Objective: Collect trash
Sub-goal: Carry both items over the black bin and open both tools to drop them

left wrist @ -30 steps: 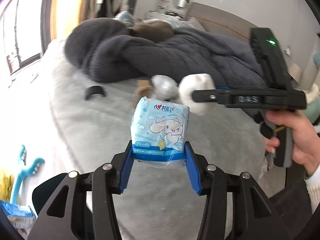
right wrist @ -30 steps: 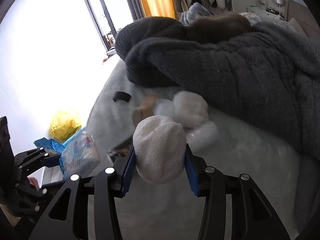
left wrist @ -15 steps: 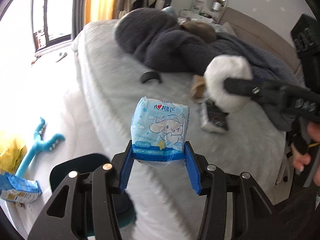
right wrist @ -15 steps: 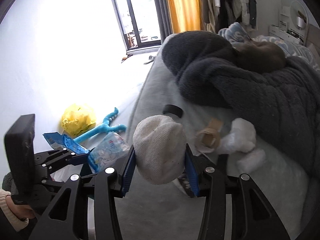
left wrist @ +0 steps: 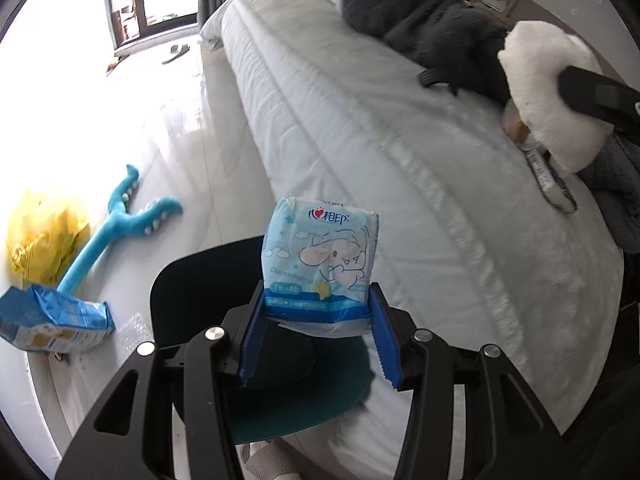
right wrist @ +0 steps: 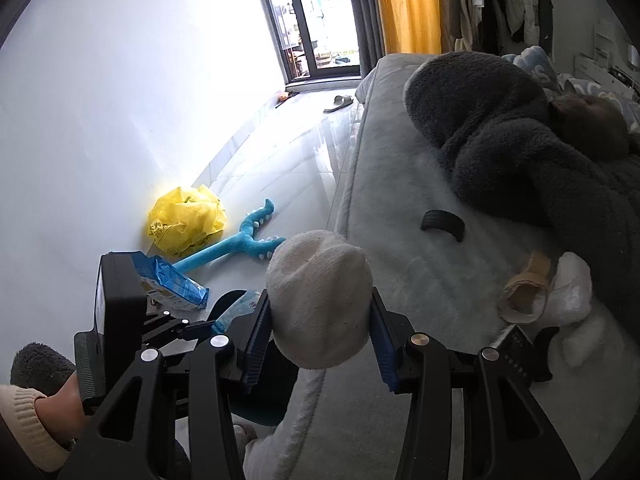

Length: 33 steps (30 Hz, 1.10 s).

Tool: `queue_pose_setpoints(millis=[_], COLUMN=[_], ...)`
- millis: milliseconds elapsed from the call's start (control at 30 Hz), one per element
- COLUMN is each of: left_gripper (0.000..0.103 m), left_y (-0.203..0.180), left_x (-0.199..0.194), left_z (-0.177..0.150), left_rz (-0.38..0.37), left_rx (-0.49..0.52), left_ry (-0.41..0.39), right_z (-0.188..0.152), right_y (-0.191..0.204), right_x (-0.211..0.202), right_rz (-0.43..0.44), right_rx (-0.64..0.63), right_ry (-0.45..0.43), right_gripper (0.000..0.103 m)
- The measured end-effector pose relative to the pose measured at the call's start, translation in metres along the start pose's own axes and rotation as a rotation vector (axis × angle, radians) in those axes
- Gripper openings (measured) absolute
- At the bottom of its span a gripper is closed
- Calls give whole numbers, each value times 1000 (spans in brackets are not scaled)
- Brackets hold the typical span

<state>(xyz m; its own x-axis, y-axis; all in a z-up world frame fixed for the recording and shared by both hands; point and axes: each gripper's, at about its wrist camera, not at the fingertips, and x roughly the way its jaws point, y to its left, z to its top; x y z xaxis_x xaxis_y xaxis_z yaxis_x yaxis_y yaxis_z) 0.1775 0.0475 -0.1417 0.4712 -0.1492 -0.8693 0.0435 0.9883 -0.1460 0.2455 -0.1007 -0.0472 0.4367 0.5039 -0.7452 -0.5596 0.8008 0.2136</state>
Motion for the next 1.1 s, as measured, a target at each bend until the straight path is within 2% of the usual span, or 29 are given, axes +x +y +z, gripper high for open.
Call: queue_pose_setpoints(millis=[67, 267, 367, 567, 633, 800, 933, 1100], left_gripper=[51, 51, 51, 53, 65, 78, 84, 84], left_y=[14, 42, 54, 75, 80, 95, 111, 131], left_x=[5, 20, 26, 36, 36, 27, 13, -8], left_z=[-4, -18, -24, -36, -39, -42, -44, -47], left_rz=[-22, -4, -21, -12, 14, 18, 37, 57], left_rx=[-35, -84, -112, -136, -135, -149, -162, -171], left_ry=[21, 85, 114, 152, 150, 118, 55, -32], right_z=[1, -7, -8, -17, -20, -18, -27, -39], right_y=[11, 39, 52, 59, 60, 69, 75, 87], right_x=[11, 41, 56, 89, 105, 137, 166, 200], right_rz=[9, 28, 34, 41, 60, 54, 53, 48], right_rx=[-7, -36, -49, -45, -27, -43, -42, -57], right_ry=[17, 75, 99, 151, 177, 210, 266, 331], right_gripper=[47, 47, 47, 47, 47, 47, 47, 47])
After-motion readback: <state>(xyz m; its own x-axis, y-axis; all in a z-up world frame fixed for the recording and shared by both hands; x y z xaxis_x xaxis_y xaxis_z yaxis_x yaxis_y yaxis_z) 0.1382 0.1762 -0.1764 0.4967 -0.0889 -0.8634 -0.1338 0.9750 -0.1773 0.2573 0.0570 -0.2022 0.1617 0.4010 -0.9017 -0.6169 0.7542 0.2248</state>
